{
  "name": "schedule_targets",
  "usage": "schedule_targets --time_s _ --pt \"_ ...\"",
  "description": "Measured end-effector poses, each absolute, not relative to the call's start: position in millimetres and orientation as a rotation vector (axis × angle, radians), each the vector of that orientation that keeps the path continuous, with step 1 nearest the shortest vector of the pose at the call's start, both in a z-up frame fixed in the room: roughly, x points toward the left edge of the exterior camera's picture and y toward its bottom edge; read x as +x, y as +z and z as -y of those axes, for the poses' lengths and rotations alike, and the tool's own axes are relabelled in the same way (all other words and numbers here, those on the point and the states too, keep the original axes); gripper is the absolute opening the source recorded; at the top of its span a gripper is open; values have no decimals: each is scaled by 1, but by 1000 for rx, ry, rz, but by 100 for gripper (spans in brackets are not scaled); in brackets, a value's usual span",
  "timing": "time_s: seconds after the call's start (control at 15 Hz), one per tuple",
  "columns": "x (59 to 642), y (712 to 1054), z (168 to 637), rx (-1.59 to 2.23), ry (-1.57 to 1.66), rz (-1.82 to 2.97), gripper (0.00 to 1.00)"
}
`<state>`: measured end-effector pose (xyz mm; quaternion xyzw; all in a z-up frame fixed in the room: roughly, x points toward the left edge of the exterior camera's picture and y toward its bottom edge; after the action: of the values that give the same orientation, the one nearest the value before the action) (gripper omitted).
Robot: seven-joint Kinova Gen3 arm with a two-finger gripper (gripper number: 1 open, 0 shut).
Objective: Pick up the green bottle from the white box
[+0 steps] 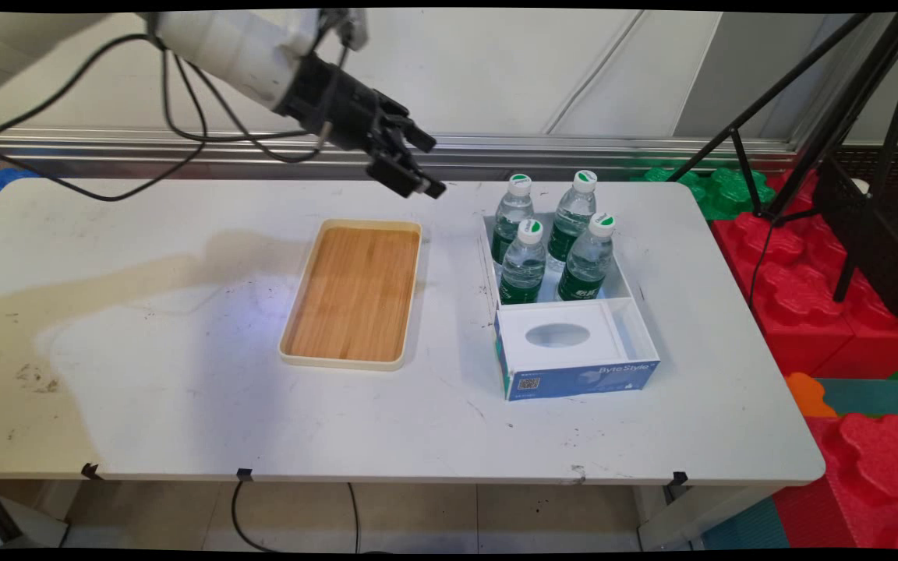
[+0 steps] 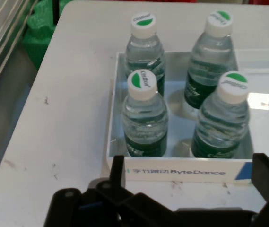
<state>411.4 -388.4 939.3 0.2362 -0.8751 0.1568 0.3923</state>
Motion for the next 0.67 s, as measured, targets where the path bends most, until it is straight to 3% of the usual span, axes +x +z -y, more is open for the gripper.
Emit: schedule_targets --time_s 0.67 --pt "366 884 449 596 384 2268 100"
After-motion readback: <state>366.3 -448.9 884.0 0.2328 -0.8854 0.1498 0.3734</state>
